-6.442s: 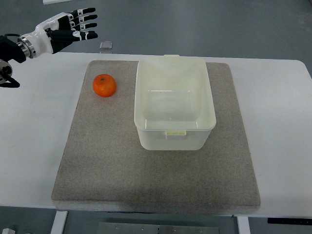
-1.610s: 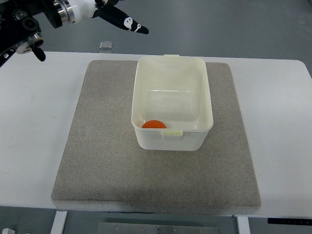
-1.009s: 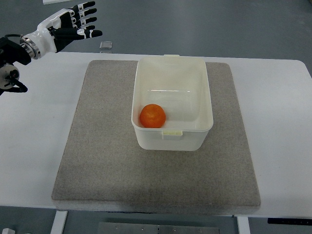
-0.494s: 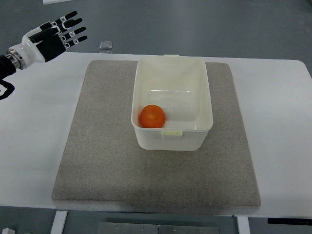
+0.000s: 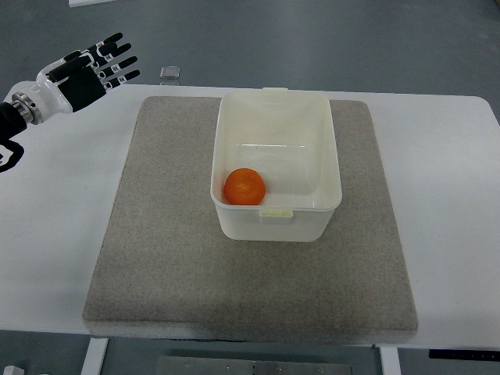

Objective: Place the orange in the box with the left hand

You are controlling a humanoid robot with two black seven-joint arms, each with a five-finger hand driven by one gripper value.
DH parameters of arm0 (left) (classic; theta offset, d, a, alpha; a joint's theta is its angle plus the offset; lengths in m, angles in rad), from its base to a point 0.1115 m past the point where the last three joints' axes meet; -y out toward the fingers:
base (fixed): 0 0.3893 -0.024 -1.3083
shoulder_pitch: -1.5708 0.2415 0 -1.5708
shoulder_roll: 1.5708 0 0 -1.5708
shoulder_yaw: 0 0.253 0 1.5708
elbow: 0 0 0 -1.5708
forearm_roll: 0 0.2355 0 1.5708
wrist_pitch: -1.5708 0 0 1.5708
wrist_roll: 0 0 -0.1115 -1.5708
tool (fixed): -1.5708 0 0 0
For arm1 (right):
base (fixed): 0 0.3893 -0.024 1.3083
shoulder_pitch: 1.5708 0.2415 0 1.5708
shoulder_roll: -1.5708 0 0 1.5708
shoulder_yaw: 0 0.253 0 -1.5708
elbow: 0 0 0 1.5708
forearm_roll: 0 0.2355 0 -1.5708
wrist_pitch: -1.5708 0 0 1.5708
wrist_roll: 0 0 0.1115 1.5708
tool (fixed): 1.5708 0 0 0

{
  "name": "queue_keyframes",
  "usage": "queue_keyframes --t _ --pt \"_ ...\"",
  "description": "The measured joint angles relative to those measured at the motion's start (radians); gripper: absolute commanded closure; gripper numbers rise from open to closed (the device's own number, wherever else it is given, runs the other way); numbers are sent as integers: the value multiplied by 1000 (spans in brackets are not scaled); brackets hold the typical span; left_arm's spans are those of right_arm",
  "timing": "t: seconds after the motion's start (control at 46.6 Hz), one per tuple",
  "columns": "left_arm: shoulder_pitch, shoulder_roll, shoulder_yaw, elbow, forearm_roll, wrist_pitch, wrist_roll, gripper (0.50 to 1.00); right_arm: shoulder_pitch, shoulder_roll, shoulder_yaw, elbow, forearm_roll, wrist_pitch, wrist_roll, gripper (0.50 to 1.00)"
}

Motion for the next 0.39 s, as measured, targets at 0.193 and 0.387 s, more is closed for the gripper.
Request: queue_keyframes --t 0.193,0.387 --pt "-1 0 -1 0 3 0 0 506 1 0 -4 9 -8 -1 6 568" --pt "-1 0 -1 0 9 0 -1 506 1 0 -2 9 -10 -4 8 568"
